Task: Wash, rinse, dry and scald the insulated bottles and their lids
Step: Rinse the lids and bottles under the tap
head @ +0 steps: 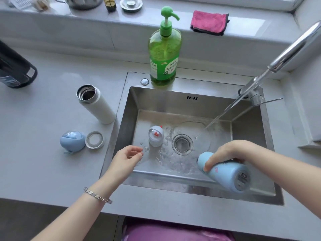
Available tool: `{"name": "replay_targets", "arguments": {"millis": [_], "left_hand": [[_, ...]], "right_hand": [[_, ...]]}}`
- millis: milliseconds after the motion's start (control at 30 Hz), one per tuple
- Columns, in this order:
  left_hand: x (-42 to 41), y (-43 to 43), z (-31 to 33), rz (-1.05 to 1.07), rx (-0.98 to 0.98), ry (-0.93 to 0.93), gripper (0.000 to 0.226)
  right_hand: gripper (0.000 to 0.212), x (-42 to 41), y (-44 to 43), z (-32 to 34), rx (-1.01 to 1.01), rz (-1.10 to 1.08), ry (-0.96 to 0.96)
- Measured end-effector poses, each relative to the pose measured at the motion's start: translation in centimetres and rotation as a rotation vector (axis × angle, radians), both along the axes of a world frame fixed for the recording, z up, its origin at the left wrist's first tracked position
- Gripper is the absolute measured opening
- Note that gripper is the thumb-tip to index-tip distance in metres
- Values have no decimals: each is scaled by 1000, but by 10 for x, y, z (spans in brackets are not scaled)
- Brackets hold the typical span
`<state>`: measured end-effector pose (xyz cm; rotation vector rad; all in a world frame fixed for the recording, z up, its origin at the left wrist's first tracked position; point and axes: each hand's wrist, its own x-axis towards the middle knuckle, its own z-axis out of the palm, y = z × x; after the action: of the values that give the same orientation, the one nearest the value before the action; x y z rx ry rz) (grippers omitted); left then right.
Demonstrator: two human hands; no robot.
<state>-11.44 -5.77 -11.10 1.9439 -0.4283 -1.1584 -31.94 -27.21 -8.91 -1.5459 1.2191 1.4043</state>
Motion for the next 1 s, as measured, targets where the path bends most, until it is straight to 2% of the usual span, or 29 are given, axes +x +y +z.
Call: {"name": "replay_targets", "arguments": {"millis": [67, 200, 267, 367, 467, 567, 667, 767, 900, 1000], "left_hand": [[6, 7, 4, -5, -13, -6, 18], [24, 25, 18, -49, -108, -7, 19], [34, 33, 27, -55, -149, -45, 26], [53, 49, 38, -15, -148, -236, 30], [73, 70, 45, 16, -141, -419, 25], [85, 94, 41, 27, -118, -623, 30], [95, 109, 32, 52, -47, -799, 29], [103, 115, 23, 45, 17, -822, 29], [96, 122, 21, 39, 83, -798, 27], [86, 119, 23, 33, 83, -969, 41]], "right_hand": [[65, 15, 17, 2, -80, 49, -174], [53, 74, 78, 11, -268, 48, -646], [59, 109, 107, 10, -346, 61, -867], [70, 153, 144, 2, -323, -16, -1121], [80, 181, 170, -5, -224, -104, -1259], [90, 189, 176, -20, -186, -49, -1237], [78, 180, 166, -35, -282, -13, -1154], [63, 168, 153, -47, -344, -11, -1096], [54, 152, 139, -57, -346, 23, -1036], [51, 139, 126, -65, -358, 25, -997]]}}
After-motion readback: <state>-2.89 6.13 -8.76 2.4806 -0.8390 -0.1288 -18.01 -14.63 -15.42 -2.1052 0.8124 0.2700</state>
